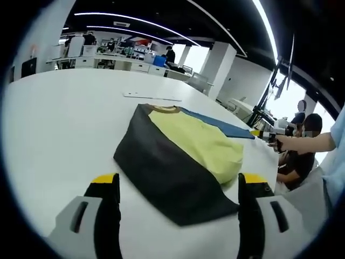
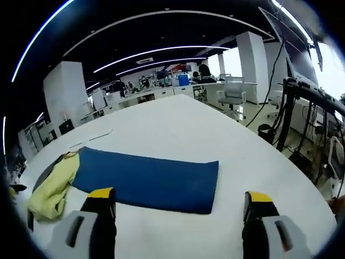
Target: Fold the garment on the visible template until the final outline fits inside the template.
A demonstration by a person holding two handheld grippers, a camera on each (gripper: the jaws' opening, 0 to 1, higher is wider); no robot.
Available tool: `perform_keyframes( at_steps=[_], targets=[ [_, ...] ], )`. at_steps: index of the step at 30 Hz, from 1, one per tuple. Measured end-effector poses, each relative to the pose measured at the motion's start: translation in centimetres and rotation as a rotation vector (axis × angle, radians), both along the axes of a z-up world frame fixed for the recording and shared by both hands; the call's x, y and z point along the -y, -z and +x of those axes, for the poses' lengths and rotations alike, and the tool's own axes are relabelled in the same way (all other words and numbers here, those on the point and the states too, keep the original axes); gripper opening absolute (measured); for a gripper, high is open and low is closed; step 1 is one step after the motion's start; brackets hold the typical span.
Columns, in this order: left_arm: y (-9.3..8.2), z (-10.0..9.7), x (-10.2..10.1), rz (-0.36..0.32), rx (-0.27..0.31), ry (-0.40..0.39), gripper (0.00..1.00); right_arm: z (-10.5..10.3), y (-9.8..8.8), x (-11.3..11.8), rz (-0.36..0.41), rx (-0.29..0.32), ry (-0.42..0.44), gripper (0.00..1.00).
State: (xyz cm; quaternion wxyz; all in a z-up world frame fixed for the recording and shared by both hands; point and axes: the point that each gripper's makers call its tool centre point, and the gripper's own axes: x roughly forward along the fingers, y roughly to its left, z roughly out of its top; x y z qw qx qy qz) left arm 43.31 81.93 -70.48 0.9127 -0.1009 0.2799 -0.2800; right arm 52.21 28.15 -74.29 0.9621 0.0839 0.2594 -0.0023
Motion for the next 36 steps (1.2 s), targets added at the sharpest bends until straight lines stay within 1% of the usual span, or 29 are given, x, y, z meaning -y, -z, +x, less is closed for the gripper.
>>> perform_keyframes(
  at_steps=[3, 5, 7, 8, 9, 10, 11, 13, 18, 20, 21, 24, 26, 29, 30, 31, 32, 33, 34, 36],
  targets=[
    [0.1, -0.1, 0.0, 0.002, 0.001, 0.002, 0.88, -0.1, -0.2, -0.4, -0.004, 0.0, -0.028, 1.0],
    [0.1, -0.1, 0.0, 0.006, 0.004, 0.004, 0.88, -0.2, -0.6, -1.0, -0.019, 0.005, -0.069, 0.99],
    [0.2, -0.3, 0.0, 0.014, 0.005, 0.01, 0.88, -0.3, -1.0, -2.1, -0.04, 0.003, -0.134, 0.99],
    [0.2, -0.3, 0.1, 0.017, 0.005, 0.013, 0.88, -0.4, -1.1, -2.5, -0.049, 0.002, -0.153, 0.99],
    [0.2, -0.4, 0.1, 0.018, 0.005, 0.015, 0.88, -0.4, -1.4, -3.2, -0.075, 0.006, -0.203, 0.99],
    [0.3, -0.5, 0.1, 0.018, 0.005, 0.015, 0.88, -0.5, -1.5, -3.6, -0.1, 0.002, -0.233, 0.99],
    [0.3, -0.5, 0.2, 0.017, 0.005, 0.016, 0.88, -0.8, -1.4, -4.2, -0.138, -0.022, -0.276, 0.99],
    [0.3, -0.7, 0.2, 0.016, 0.004, 0.017, 0.88, -0.9, -1.8, -5.1, -0.179, -0.018, -0.328, 0.99],
    [0.3, -1.1, 0.2, 0.018, 0.005, 0.02, 0.88, -1.1, -2.9, -7.7, -0.151, 0.004, -0.422, 0.99],
    [0.4, -1.2, 0.1, 0.025, 0.006, 0.025, 0.88, -1.2, -3.0, -8.3, -0.156, 0.001, -0.456, 0.98],
    [0.4, -1.3, 0.1, 0.029, 0.007, 0.028, 0.88, -1.3, -3.2, -9.0, -0.142, 0.006, -0.479, 0.98],
    [0.4, -1.5, 0.0, 0.038, 0.01, 0.033, 0.87, -1.5, -3.4, -9.9, -0.133, -0.001, -0.519, 0.98],
    [0.4, -1.7, 0.0, 0.041, 0.01, 0.036, 0.87, -1.7, -3.6, -10.5, -0.139, -0.002, -0.544, 0.97],
    [0.4, -2.2, 0.2, 0.05, 0.014, 0.046, 0.86, -2.0, -3.9, -11.6, -0.128, 0.001, -0.583, 0.95],
    [0.4, -2.3, 0.3, 0.054, 0.017, 0.051, 0.85, -2.0, -4.0, -11.8, -0.134, 0.001, -0.591, 0.95],
    [0.5, -2.4, 0.4, 0.058, 0.017, 0.055, 0.85, -2.2, -3.9, -12.0, -0.159, -0.006, -0.61, 0.93],
    [0.5, -2.5, 0.5, 0.06, 0.019, 0.059, 0.85, -2.2, -4.1, -12.1, -0.168, 0.0, -0.615, 0.91],
    [0.6, -2.7, 0.6, 0.062, 0.02, 0.063, 0.85, -2.2, -4.2, -12.4, -0.166, 0.006, -0.62, 0.9],
    [0.6, -2.8, 0.7, 0.062, 0.018, 0.065, 0.84, -2.3, -4.2, -12.5, -0.165, -0.001, -0.621, 0.88],
    [0.7, -3.0, 0.8, 0.059, 0.019, 0.067, 0.84, -2.4, -4.5, -12.9, -0.153, 0.012, -0.635, 0.87]
  ],
)
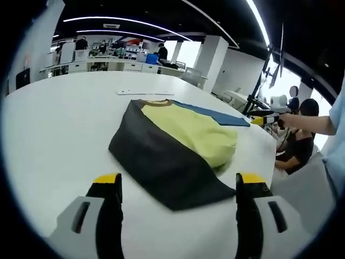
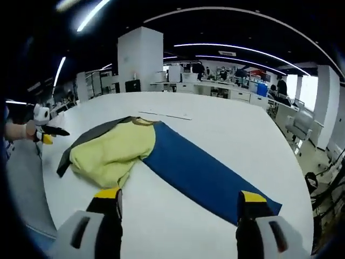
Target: Fold the garment on the visible template until the final outline fits inside the template.
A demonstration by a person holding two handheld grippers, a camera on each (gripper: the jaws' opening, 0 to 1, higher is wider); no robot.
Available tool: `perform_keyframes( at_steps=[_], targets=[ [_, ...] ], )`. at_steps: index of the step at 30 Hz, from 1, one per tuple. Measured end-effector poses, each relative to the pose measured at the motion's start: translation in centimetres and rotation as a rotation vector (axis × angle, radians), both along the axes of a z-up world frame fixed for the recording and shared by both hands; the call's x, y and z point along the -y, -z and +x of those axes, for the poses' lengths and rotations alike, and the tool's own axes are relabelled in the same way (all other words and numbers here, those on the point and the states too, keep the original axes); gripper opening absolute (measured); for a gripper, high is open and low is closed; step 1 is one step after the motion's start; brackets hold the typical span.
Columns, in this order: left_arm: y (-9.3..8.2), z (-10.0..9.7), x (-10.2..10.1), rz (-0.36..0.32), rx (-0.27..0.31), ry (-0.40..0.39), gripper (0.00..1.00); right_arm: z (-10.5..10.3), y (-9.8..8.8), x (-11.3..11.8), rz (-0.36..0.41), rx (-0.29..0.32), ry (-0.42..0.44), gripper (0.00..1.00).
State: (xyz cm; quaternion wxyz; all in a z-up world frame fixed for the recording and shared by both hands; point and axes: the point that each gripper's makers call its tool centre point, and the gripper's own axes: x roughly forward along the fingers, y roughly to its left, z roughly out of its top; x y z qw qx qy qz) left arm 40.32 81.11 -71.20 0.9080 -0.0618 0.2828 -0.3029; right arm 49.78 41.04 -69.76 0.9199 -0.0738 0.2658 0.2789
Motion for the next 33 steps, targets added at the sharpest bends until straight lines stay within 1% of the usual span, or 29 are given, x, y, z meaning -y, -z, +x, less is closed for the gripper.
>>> perform_keyframes(
  at_steps=[3, 4, 6, 7, 8, 11, 12, 15, 18, 20, 21, 22, 24, 25, 26, 27, 29, 31, 33],
  targets=[
    [0.0, -0.2, 0.2, -0.006, -0.001, 0.001, 0.84, -0.3, 0.1, -0.3, -0.012, -0.015, -0.019, 0.82],
    [0.0, -0.3, 0.2, -0.006, -0.001, 0.003, 0.84, -0.4, 0.0, -0.4, -0.019, -0.011, -0.029, 0.81],
    [0.1, -0.5, 0.4, 0.01, 0.001, 0.015, 0.84, -0.6, -0.1, -0.6, -0.019, -0.015, -0.039, 0.79],
    [0.3, -0.7, 0.5, 0.042, 0.011, 0.034, 0.84, -0.7, -0.3, -0.7, -0.013, -0.016, -0.042, 0.77],
    [0.4, -0.9, 0.6, 0.059, 0.011, 0.045, 0.84, -0.7, -0.3, -0.7, -0.012, -0.02, -0.043, 0.76],
    [0.3, -1.2, 1.1, 0.06, 0.016, 0.062, 0.83, -0.9, -0.6, -1.0, -0.013, -0.01, -0.059, 0.74],
    [0.3, -1.3, 1.3, 0.062, 0.019, 0.067, 0.83, -0.9, -0.5, -0.9, -0.02, -0.02, -0.058, 0.74],
    [0.3, -1.6, 1.9, 0.068, 0.027, 0.086, 0.81, -1.0, -0.6, -0.9, -0.01, -0.019, -0.055, 0.72],
    [0.3, -1.8, 2.3, 0.087, 0.05, 0.105, 0.76, -1.1, -0.6, -0.9, 0.001, -0.025, -0.047, 0.71],
    [0.2, -2.1, 2.9, 0.103, 0.074, 0.123, 0.7, -1.2, -0.6, -0.9, 0.0, -0.02, -0.05, 0.71],
    [0.3, -2.2, 3.0, 0.109, 0.077, 0.126, 0.67, -1.2, -0.5, -0.8, -0.002, -0.025, -0.047, 0.71],
    [0.3, -2.3, 3.1, 0.133, 0.096, 0.145, 0.63, -1.3, -0.5, -0.8, -0.004, -0.028, -0.046, 0.71],
    [0.4, -2.4, 3.5, 0.164, 0.126, 0.179, 0.57, -1.3, -0.5, -0.8, -0.004, -0.027, -0.046, 0.7],
    [0.5, -2.5, 3.7, 0.198, 0.157, 0.2, 0.54, -1.3, -0.5, -0.8, -0.003, -0.028, -0.046, 0.7],
    [0.7, -2.7, 3.8, 0.23, 0.168, 0.222, 0.51, -1.3, -0.5, -0.8, 0.001, -0.03, -0.044, 0.7],
    [1.0, -3.0, 4.2, 0.246, 0.168, 0.248, 0.49, -1.3, -0.5, -0.9, -0.001, -0.03, -0.045, 0.69],
    [1.1, -3.3, 4.9, 0.233, 0.169, 0.262, 0.47, -1.4, -0.5, -0.9, -0.006, -0.03, -0.05, 0.69],
    [1.5, -3.5, 5.4, 0.249, 0.162, 0.286, 0.47, -1.5, -0.5, -1.1, -0.005, -0.036, -0.056, 0.69],
    [1.9, -3.9, 5.9, 0.266, 0.171, 0.325, 0.44, -1.6, -0.4, -1.2, -0.014, -0.038, -0.063, 0.7]
  ],
)
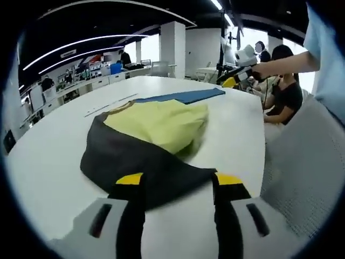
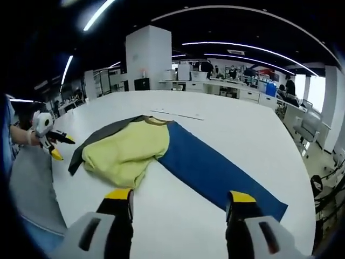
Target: Fold the garment on the visible template until the final outline fits inside the template.
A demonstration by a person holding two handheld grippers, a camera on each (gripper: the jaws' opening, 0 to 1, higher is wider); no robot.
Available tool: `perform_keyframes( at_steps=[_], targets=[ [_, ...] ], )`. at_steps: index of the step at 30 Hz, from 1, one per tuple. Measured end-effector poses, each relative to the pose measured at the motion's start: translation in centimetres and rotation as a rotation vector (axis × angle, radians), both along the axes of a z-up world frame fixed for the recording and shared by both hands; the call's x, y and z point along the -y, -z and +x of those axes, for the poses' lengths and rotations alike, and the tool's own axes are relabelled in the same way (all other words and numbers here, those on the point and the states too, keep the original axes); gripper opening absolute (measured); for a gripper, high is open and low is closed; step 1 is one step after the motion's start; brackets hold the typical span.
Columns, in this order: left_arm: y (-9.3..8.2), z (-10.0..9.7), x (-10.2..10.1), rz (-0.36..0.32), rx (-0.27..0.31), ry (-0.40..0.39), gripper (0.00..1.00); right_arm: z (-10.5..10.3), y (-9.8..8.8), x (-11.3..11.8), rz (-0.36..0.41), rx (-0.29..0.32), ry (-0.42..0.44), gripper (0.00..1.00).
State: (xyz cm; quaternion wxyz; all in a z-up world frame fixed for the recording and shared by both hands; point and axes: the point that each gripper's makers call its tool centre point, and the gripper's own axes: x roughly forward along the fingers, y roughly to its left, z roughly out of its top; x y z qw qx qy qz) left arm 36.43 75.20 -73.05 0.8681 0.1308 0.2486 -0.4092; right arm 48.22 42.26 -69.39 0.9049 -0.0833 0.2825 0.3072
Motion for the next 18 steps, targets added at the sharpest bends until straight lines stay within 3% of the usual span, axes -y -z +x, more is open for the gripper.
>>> perform_keyframes(
  at_steps=[6, 11, 18],
  targets=[
    [0.7, -0.4, 1.0, 0.095, 0.06, 0.087, 0.4, 0.1, -0.1, 0.0, 0.012, -0.004, 0.014, 0.7],
    [1.6, -0.9, 2.0, 0.179, 0.115, 0.165, 0.29, 0.0, -0.1, 0.0, 0.014, -0.003, 0.019, 0.7],
    [2.8, -1.1, 2.4, 0.239, 0.12, 0.188, 0.23, -0.2, -0.1, -0.1, 0.026, -0.006, 0.023, 0.71]
  ],
)
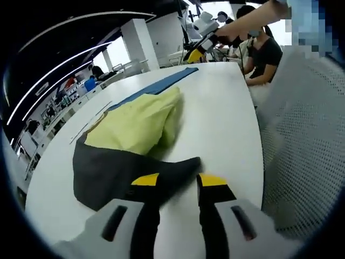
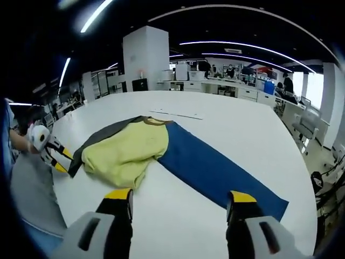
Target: Fold the garment on the visible template until the final outline fits inside the template.
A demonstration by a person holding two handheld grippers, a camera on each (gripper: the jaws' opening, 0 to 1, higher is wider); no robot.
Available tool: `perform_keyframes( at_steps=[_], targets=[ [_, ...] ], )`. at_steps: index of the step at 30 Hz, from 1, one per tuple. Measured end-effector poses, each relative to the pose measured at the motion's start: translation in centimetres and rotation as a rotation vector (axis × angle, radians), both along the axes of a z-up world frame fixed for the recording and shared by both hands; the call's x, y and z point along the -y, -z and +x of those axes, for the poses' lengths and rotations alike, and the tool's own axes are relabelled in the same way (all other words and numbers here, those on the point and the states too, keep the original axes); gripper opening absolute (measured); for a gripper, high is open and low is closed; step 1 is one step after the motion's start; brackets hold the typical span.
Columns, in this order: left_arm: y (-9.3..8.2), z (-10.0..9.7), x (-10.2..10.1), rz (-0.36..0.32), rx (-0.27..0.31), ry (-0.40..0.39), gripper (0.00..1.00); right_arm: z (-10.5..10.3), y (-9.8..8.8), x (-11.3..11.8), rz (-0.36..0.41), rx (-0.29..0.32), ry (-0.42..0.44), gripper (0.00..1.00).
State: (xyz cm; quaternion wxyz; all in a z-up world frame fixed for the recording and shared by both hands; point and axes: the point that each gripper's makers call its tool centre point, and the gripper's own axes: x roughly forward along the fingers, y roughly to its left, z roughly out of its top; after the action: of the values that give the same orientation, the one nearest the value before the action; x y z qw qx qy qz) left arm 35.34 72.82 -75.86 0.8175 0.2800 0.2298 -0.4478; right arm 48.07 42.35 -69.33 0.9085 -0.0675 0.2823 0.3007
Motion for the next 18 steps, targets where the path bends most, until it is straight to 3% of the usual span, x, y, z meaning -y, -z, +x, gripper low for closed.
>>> perform_keyframes(
  at_steps=[2, 8, 13, 18],
  targets=[
    [0.3, 0.2, -0.3, 0.056, 0.035, 0.024, 0.21, -0.1, -0.1, -0.3, 0.016, 0.0, -0.006, 0.73],
    [0.2, 0.6, -0.2, 0.035, 0.024, -0.012, 0.13, -0.2, 0.1, -0.6, 0.013, 0.0, -0.01, 0.73],
    [-0.3, 1.0, -0.6, 0.018, 0.024, -0.036, 0.0, -0.3, 0.3, -0.9, 0.011, -0.004, -0.015, 0.73],
    [-1.4, 1.2, -1.4, -0.015, 0.017, -0.077, 0.0, -0.3, 0.2, -1.2, 0.02, -0.004, -0.016, 0.73]
  ],
)
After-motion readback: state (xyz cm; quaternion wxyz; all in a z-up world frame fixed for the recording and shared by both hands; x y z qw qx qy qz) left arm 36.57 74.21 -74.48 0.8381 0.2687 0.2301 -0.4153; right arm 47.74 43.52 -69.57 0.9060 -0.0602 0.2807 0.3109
